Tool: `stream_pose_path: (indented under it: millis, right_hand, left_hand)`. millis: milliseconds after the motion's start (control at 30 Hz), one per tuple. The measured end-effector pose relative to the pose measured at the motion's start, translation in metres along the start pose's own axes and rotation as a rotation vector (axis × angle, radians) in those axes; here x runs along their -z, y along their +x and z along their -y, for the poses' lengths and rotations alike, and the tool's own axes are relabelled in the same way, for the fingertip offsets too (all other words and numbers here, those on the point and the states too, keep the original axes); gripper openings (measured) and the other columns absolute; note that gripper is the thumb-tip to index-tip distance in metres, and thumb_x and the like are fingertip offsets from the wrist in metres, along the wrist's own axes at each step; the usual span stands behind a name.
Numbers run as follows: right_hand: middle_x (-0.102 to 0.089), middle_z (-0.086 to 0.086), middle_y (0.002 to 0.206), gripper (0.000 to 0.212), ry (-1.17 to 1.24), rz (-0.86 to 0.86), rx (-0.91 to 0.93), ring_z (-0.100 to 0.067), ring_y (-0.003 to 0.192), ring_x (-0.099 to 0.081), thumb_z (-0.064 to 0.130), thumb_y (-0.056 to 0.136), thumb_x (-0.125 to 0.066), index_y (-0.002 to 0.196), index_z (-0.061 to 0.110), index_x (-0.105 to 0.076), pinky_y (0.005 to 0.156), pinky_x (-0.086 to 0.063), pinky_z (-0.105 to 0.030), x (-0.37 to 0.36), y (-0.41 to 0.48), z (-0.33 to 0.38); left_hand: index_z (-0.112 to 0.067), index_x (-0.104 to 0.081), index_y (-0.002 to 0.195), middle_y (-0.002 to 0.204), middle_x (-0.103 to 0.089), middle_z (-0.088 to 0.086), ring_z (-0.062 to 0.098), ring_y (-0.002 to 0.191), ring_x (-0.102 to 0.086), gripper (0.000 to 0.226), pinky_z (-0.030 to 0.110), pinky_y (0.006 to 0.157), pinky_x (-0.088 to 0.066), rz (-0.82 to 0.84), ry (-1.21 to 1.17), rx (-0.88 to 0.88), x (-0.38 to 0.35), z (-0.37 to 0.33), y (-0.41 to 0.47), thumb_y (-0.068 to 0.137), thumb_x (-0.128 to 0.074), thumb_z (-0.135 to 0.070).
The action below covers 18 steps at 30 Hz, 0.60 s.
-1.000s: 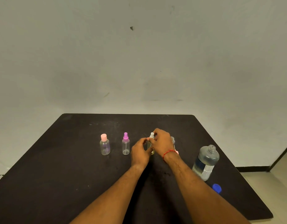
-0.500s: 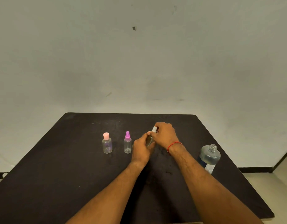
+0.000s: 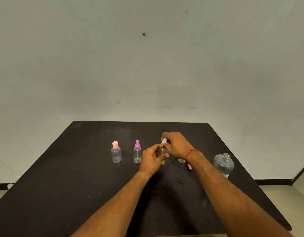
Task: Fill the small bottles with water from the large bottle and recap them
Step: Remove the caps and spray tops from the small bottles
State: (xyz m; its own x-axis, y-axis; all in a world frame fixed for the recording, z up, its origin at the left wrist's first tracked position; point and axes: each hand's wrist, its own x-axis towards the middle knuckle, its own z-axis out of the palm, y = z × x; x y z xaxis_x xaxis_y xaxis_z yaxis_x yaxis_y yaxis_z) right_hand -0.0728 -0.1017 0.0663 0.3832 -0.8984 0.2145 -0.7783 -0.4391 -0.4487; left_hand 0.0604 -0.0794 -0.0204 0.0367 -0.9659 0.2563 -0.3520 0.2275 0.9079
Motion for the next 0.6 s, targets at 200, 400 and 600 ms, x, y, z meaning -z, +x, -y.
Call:
stream_pose_path:
  millis: [200, 400, 600]
  right_hand:
    - [-0.061, 0.003, 0.079, 0.002, 0.004, 0.077, 0.079, -0.014, 0.073, -0.056, 0.016, 0.087, -0.063, 0.087, 0.016, -0.061, 0.069, -0.050, -0.031, 0.0087, -0.0041, 0.0002]
    - [-0.060, 0.004, 0.085, 0.009, -0.014, 0.096, 0.071, -0.014, 0.078, -0.056, 0.011, 0.087, -0.060, 0.090, 0.020, -0.060, 0.072, -0.050, -0.029, 0.0074, -0.0055, 0.0012]
    - [-0.062, 0.002, 0.079, 0.014, -0.058, -0.055, -0.054, -0.014, 0.072, -0.059, 0.032, 0.087, -0.065, 0.085, 0.022, -0.057, 0.062, -0.046, -0.024, -0.0004, -0.0030, 0.0046]
  left_hand:
    - [-0.018, -0.067, 0.122, 0.105, -0.073, -0.006, 0.010, 0.100, -0.069, 0.040, 0.011, 0.074, -0.054, 0.035, -0.040, 0.002, 0.0030, -0.0022, -0.0010, 0.084, -0.080, -0.020]
    - [-0.020, -0.066, 0.124, 0.107, -0.072, -0.009, 0.008, 0.102, -0.068, 0.041, 0.022, 0.089, -0.056, 0.031, -0.024, 0.010, 0.0026, -0.0022, -0.0017, 0.085, -0.079, -0.022]
    - [-0.023, -0.067, 0.124, 0.108, -0.072, -0.013, 0.004, 0.104, -0.066, 0.039, 0.020, 0.092, -0.054, 0.004, 0.022, -0.032, 0.0010, -0.0048, -0.0038, 0.086, -0.078, -0.019]
